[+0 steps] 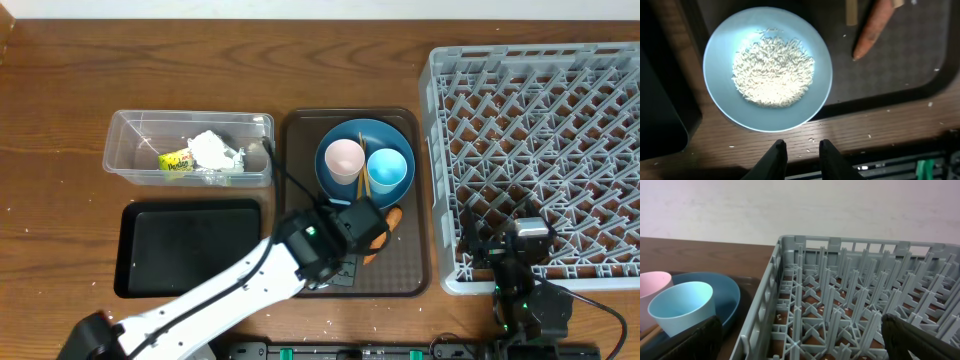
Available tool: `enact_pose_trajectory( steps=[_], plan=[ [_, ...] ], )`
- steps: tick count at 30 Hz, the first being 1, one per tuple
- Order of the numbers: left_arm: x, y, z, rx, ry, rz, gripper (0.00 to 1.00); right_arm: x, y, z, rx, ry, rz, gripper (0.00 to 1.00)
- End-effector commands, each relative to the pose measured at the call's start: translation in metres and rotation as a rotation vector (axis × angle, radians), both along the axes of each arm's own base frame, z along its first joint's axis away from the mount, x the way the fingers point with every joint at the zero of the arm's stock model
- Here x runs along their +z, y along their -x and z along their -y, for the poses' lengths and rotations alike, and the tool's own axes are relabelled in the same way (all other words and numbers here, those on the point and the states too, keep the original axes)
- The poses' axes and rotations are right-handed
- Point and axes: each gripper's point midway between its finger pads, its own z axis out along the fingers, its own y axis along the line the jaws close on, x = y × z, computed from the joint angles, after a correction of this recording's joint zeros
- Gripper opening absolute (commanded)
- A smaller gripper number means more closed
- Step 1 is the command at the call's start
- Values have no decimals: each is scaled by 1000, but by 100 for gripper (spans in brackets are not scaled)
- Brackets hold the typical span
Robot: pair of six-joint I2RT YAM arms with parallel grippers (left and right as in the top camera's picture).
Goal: Sort waste into correct bins and load items into the dishwasher rack
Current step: 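Lower the left gripper onto the light-blue rice bowl and grip its rim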
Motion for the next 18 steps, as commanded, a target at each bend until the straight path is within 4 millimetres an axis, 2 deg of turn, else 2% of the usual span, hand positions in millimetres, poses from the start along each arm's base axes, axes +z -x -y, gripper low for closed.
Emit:
enact_pose_trajectory(
  steps=[1, 9, 15, 18],
  plan=[
    [-11, 0, -2, 7, -47, -20, 25, -1, 0, 2, -9, 4, -2, 99],
    [-27, 0, 1, 1, -89, -50, 25, -1, 0, 2, -9, 4, -2, 99],
    [-29, -1, 4, 0, -80, -46, 27, -1, 0, 2, -9, 4, -2, 99],
    [-29, -2, 5, -1, -78, -45, 31, -1, 0, 2, -9, 4, -2, 99]
  ],
)
